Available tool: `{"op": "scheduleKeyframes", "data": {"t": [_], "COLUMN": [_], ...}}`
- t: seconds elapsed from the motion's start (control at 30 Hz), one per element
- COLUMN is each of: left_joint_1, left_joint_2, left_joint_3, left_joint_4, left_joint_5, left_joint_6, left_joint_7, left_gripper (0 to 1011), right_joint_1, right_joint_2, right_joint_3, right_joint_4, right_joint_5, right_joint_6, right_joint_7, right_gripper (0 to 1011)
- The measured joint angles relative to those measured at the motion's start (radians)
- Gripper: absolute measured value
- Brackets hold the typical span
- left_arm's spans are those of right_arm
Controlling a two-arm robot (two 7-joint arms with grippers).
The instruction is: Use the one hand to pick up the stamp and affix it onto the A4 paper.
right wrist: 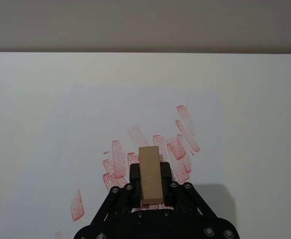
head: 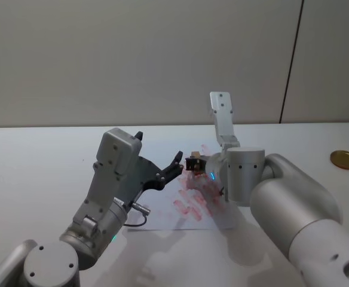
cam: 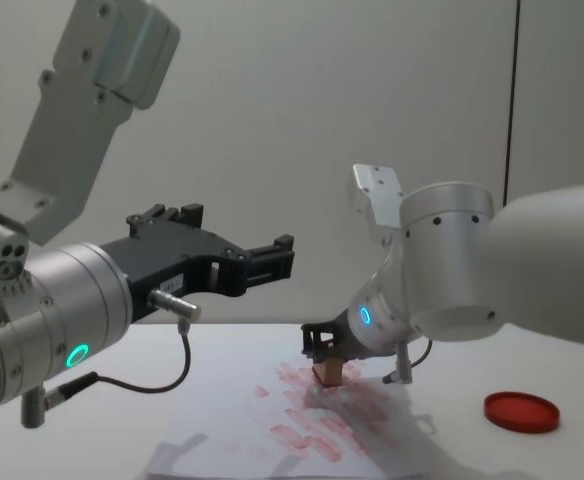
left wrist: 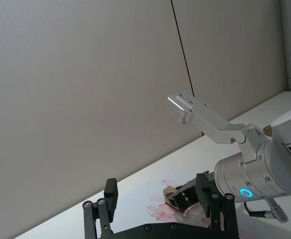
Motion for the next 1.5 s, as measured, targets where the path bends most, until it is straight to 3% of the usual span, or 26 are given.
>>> {"op": "scheduleKeyframes", "data": {"t": [0.83, 1.07, 1.5], "left_joint_1": [0.000, 0.000, 0.000], "left_joint_2": [0.000, 0.000, 0.000], "left_joint_3": [0.000, 0.000, 0.000], "left_joint_4": [0.000, 0.000, 0.000], "left_joint_5": [0.000, 0.000, 0.000], "left_joint_6": [0.000, 0.000, 0.000], "left_joint_7": [0.000, 0.000, 0.000], "left_gripper": [993, 993, 993], "right_joint_1": [0.050, 0.008, -0.139], "right_joint_2": [-0.015, -0.005, 0.036], "right_joint_3": [0.015, 0.006, -0.015], "right_joint_4": [0.085, -0.002, -0.359], "right_joint_5": [-0.011, -0.030, -0.076], "right_joint_6": [0.011, 0.008, 0.036], "right_joint_7": [0.002, -0.007, -0.024], "right_gripper": [224, 223, 224]}}
